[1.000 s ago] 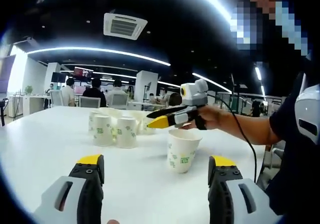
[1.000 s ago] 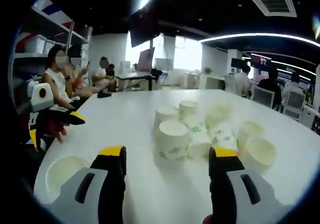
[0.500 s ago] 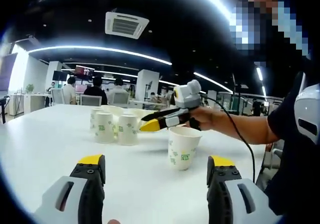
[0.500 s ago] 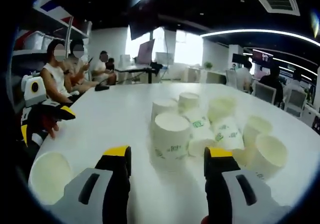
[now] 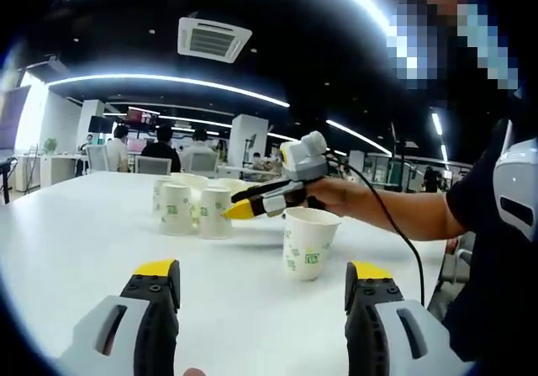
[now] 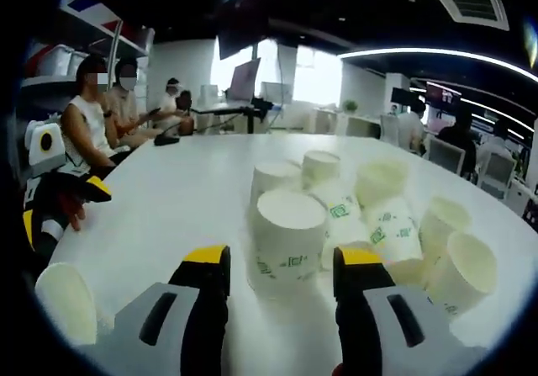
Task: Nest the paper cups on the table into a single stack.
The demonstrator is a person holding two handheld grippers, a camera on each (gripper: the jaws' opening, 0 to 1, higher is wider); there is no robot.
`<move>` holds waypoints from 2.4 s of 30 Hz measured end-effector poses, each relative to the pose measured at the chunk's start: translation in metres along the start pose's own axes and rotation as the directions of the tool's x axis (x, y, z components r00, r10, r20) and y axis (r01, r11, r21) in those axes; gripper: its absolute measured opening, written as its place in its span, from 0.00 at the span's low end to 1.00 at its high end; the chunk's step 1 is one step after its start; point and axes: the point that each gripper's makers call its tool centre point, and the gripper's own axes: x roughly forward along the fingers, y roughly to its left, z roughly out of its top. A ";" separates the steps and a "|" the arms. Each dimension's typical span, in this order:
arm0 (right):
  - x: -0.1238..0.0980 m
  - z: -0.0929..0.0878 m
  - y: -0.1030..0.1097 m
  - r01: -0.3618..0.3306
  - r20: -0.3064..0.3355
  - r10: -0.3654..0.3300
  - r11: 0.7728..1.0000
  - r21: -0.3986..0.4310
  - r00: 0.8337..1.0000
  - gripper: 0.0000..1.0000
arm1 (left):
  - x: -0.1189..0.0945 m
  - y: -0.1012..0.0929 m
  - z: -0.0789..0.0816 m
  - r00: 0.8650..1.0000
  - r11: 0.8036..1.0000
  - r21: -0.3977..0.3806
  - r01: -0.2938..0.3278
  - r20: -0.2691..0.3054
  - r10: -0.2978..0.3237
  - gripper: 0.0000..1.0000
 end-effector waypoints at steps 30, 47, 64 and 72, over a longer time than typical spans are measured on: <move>0.008 0.001 -0.004 0.026 -0.003 -0.026 1.000 0.017 1.000 0.38 | 0.005 -0.002 -0.002 1.000 1.000 0.000 0.022 -0.016 -0.022 0.82; 0.000 -0.001 -0.002 0.034 0.039 -0.036 0.997 0.063 0.999 0.37 | 0.004 -0.004 -0.005 1.000 1.000 -0.001 0.019 -0.021 -0.019 0.81; -0.032 0.022 0.006 0.004 0.175 -0.035 0.985 0.175 0.984 0.36 | 0.001 -0.013 0.001 1.000 1.000 0.008 0.028 -0.011 -0.028 0.81; -0.047 0.036 0.006 -0.031 0.246 -0.030 0.970 0.241 0.969 0.36 | 0.002 -0.018 0.005 0.999 0.999 0.020 0.034 -0.011 -0.033 0.81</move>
